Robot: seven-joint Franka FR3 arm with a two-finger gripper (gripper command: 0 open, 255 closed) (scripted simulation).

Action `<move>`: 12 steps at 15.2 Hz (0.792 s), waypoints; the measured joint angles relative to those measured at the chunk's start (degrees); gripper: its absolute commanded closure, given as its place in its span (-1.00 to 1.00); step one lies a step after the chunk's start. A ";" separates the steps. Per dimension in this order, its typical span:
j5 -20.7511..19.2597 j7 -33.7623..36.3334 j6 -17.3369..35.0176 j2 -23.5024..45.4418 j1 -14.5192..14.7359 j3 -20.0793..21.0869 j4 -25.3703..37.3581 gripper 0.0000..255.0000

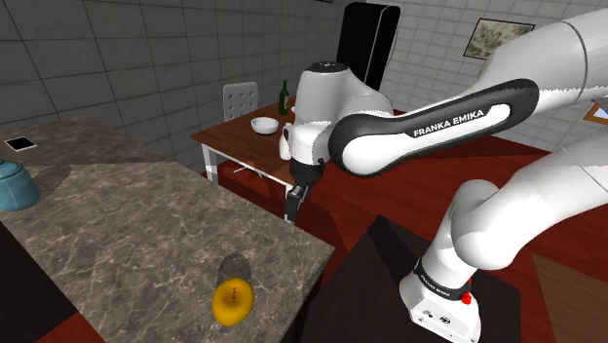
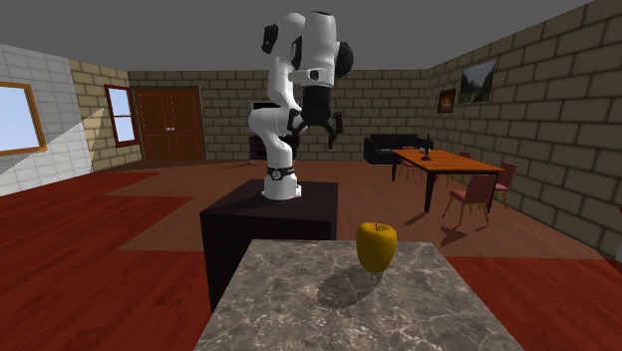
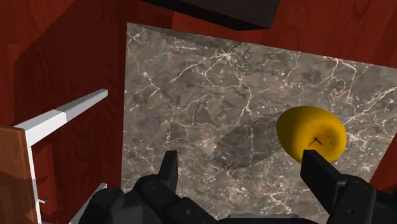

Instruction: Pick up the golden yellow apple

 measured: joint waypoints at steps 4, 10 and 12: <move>-2.65 4.57 6.98 7.02 0.02 5.48 1.05 -1.00; -14.18 15.36 15.79 20.84 -2.18 13.42 5.52 -1.00; -20.18 20.20 17.66 25.71 -2.46 15.11 7.33 -1.00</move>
